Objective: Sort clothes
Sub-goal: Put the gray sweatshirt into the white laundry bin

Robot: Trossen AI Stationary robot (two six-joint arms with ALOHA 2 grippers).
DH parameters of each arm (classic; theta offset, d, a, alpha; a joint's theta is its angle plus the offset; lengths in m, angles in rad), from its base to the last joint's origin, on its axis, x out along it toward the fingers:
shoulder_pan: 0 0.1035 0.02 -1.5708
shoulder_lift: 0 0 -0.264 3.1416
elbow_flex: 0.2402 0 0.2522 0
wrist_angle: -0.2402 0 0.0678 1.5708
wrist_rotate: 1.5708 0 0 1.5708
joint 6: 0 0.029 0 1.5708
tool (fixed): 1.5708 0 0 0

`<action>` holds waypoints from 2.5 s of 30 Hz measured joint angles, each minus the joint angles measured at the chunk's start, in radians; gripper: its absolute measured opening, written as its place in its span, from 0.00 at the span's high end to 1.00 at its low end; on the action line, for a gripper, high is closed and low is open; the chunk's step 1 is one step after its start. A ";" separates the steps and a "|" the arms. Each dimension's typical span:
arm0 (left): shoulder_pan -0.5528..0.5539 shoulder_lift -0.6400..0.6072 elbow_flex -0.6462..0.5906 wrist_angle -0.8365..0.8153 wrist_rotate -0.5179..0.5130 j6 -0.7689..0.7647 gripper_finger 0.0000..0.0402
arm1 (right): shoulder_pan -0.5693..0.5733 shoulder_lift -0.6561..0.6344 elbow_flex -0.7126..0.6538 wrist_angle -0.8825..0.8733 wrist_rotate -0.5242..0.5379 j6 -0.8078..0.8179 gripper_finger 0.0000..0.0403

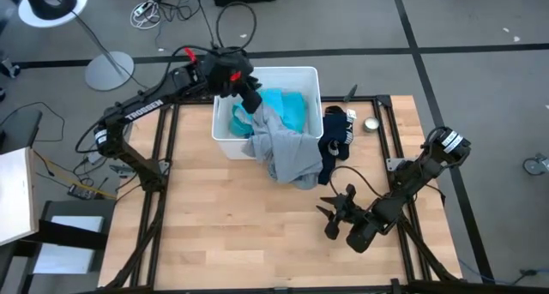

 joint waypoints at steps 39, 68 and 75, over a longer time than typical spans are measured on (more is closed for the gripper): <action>-0.654 0.167 -1.011 1.349 -0.432 -0.467 0.70 | 0.000 0.000 0.000 -0.018 -0.033 0.009 0.68; -0.548 0.310 -0.353 1.238 -0.347 0.236 1.00 | 0.000 0.000 0.000 -0.015 -0.025 0.008 0.68; -0.406 0.247 -0.051 0.879 -0.393 0.430 1.00 | 0.000 0.000 0.000 -0.014 -0.026 0.008 0.68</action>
